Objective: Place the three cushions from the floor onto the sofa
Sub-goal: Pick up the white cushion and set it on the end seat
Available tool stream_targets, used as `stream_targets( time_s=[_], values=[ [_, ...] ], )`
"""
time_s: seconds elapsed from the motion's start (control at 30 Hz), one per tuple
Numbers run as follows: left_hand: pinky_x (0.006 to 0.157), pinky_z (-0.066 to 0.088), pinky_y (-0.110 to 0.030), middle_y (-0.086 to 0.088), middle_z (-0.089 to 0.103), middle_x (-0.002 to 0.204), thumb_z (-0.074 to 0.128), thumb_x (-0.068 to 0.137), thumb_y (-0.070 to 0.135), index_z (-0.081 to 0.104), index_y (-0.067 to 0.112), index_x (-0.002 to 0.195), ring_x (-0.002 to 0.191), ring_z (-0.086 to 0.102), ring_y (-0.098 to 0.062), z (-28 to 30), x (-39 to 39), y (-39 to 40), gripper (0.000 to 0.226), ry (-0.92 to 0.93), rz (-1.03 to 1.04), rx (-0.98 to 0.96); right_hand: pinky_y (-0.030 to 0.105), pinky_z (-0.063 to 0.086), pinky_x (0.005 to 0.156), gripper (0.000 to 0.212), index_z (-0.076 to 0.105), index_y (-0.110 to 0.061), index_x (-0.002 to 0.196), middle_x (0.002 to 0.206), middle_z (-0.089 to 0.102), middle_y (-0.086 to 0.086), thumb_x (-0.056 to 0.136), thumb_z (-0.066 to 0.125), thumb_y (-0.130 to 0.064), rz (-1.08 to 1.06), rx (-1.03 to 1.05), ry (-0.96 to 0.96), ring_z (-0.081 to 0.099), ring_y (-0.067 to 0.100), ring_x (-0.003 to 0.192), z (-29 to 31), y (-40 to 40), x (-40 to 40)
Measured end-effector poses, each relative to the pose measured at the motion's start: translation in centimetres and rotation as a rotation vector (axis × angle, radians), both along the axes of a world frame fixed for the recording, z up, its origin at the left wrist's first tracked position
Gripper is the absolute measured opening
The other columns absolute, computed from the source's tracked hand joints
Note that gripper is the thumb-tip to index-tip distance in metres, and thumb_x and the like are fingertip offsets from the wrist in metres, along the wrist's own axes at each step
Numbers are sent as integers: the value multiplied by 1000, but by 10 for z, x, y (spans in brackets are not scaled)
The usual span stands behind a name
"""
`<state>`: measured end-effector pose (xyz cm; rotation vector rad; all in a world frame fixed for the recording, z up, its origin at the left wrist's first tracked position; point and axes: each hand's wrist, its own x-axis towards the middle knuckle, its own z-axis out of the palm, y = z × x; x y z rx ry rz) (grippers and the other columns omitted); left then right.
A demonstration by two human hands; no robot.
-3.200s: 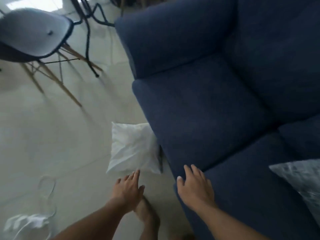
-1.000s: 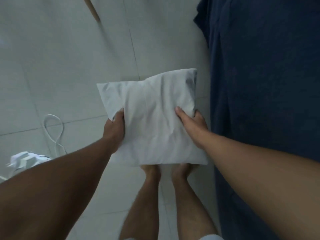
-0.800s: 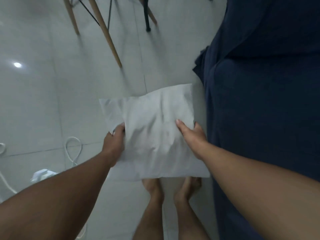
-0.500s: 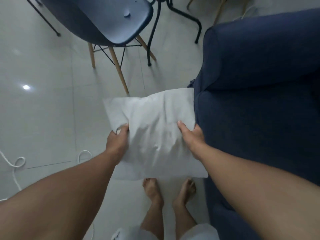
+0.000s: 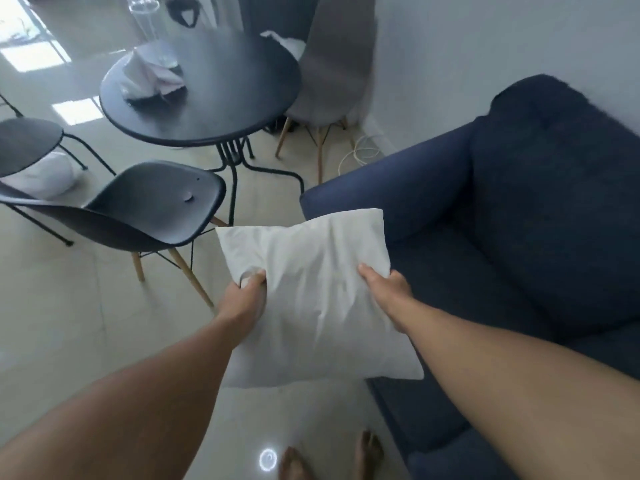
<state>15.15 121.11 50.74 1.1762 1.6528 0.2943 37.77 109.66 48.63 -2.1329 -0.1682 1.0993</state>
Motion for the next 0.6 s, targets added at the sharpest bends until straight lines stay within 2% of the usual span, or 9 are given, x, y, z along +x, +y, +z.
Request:
stream_targets(
  time_s=[0.13,0.2,0.27,0.33,0.4,0.47,0.6],
  values=[
    [98,40,-34,-15,62,145,58,102,50,57,7,147,132,58,-36,32,45,3,61,-57,-111,58,36,50,86,53,58,-18,126,125,67,4,91,70,-57,-108,56,-15,66,28,102,33,-22,34],
    [105,43,-39,-15,61,146,58,95,61,56,8,147,132,58,-38,44,70,-1,74,-48,-166,56,38,53,90,51,57,-23,124,122,67,1,90,70,-59,-153,89,-19,68,27,105,43,-41,52],
    [107,41,-41,-17,59,148,58,97,61,53,6,150,134,56,-39,53,100,-5,76,-42,-209,54,42,57,98,51,59,-28,122,120,70,-3,85,72,-61,-203,142,-25,70,24,105,51,-63,72],
    [105,45,-43,-18,63,141,61,96,59,56,5,146,126,59,-39,58,131,-10,74,-60,-224,46,47,59,101,55,60,-31,123,118,73,-5,79,75,-61,-230,163,-35,72,23,103,59,-85,94],
    [96,47,-41,-16,66,128,65,94,58,60,4,139,113,62,-37,63,166,-19,70,-82,-250,13,48,59,101,64,59,-31,129,119,73,-6,77,77,-62,-287,186,-30,73,22,104,65,-109,122],
    [93,48,-42,-15,67,125,67,91,58,62,4,135,110,63,-37,63,200,-25,70,-94,-277,11,46,59,97,61,57,-31,131,121,72,-6,82,79,-60,-326,199,-18,72,21,104,71,-130,147],
    [92,47,-44,-9,67,120,64,91,64,60,11,137,106,63,-34,65,279,-42,70,-86,-433,-7,34,56,76,51,57,-29,131,120,71,-5,90,77,-53,-448,217,-21,71,19,102,77,-179,195]
  ],
)
